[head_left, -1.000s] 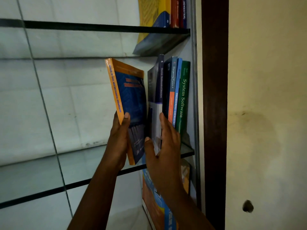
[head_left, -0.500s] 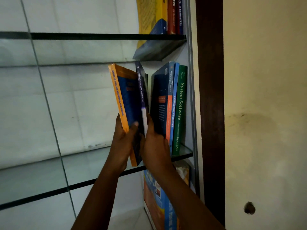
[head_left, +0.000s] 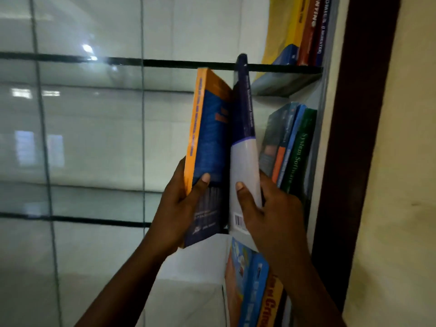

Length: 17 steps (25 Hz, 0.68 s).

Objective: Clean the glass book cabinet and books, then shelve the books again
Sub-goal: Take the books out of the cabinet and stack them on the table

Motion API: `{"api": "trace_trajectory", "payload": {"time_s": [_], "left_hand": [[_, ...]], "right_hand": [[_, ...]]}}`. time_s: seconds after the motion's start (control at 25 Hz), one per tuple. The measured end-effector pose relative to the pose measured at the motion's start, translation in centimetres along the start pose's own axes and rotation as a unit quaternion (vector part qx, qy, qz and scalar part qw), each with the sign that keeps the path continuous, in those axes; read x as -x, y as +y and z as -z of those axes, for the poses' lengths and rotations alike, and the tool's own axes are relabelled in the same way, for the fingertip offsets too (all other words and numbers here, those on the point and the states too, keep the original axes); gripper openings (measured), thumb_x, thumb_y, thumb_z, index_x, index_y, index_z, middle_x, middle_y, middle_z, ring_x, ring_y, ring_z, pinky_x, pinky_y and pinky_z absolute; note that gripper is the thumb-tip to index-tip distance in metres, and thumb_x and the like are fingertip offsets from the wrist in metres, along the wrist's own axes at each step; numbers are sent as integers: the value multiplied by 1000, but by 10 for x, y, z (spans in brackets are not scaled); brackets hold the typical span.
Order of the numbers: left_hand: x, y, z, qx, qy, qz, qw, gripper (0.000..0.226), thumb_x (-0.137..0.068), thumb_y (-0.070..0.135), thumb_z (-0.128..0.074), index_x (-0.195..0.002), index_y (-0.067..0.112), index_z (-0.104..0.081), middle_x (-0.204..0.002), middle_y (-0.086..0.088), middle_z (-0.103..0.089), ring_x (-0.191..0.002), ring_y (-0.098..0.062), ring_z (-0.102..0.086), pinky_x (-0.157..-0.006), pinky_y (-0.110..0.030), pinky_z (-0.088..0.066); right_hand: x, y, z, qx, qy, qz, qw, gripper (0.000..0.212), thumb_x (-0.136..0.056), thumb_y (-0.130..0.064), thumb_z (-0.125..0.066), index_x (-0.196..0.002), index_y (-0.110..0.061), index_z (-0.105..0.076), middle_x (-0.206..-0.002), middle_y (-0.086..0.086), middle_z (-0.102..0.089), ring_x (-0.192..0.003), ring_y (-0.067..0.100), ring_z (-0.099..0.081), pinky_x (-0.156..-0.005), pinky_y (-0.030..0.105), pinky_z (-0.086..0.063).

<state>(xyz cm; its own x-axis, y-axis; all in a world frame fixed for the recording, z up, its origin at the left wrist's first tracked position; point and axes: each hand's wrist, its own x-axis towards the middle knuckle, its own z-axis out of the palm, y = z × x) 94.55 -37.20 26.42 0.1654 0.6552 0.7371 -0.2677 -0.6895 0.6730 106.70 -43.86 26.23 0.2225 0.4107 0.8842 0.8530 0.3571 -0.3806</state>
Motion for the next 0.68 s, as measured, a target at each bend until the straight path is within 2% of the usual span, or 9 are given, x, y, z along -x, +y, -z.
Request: {"api": "trace_trajectory", "payload": {"time_s": [0.12,0.24,0.32,0.4,0.44,0.6,0.68], "left_hand": [[26,39,20,8,9,28,1000,38,-79,30,-53,-117,30,-52,-105,6,-69,-92,-9,-68,-69,-23,-56],[55,74,50,17,10,48,999,33,-77,27,-54,-110,28,-56,-96,5,-71,-83,-11,-69,-63,-22,-54],[86,93,78,16,26,65,997,35,-76,23,-54,-111,24,-59,-97,4,-72,-85,-10,-69,-63,-20,-54],[122,105,110,17,49,102,993,38,-76,21,-54,-113,24,-59,-99,2,-73,-88,-12,-69,-64,-21,-54],[142,108,127,13,60,124,990,37,-76,21,-54,-113,24,-60,-100,1,-73,-87,-13,-70,-63,-21,-55],[223,119,203,-27,119,209,970,26,-86,11,-51,-108,22,-60,-92,-1,-73,-77,-14,-70,-57,-24,-55],[270,129,250,-56,155,234,958,26,-87,8,-50,-107,21,-60,-93,-3,-73,-79,-17,-70,-61,-27,-57]], "right_hand": [[12,-25,16,-50,-31,0,998,53,-86,-55,-45,-123,-19,-59,-84,-10,-55,-68,-1,-54,-60,1,-43],[26,-50,32,-71,-80,-3,994,39,-86,-40,-53,-118,-20,-61,-85,-9,-59,-64,-2,-56,-60,-1,-43],[46,-73,39,-81,-112,-9,990,32,-86,-33,-58,-115,-20,-63,-86,-7,-65,-67,-4,-59,-65,7,-49],[75,-99,37,-78,-160,-28,984,34,-86,-34,-58,-117,-23,-63,-96,1,-70,-78,11,-65,-75,31,-54],[90,-114,31,-73,-188,-34,979,35,-87,-36,-56,-119,-23,-61,-100,3,-70,-84,18,-65,-76,35,-52],[155,-171,-10,-37,-299,-40,953,38,-92,-39,-48,-128,-27,-54,-108,3,-68,-95,21,-62,-79,28,-44],[189,-204,-38,-36,-354,-35,934,39,-94,-38,-46,-129,-23,-52,-113,5,-66,-98,22,-61,-80,28,-46]]}}
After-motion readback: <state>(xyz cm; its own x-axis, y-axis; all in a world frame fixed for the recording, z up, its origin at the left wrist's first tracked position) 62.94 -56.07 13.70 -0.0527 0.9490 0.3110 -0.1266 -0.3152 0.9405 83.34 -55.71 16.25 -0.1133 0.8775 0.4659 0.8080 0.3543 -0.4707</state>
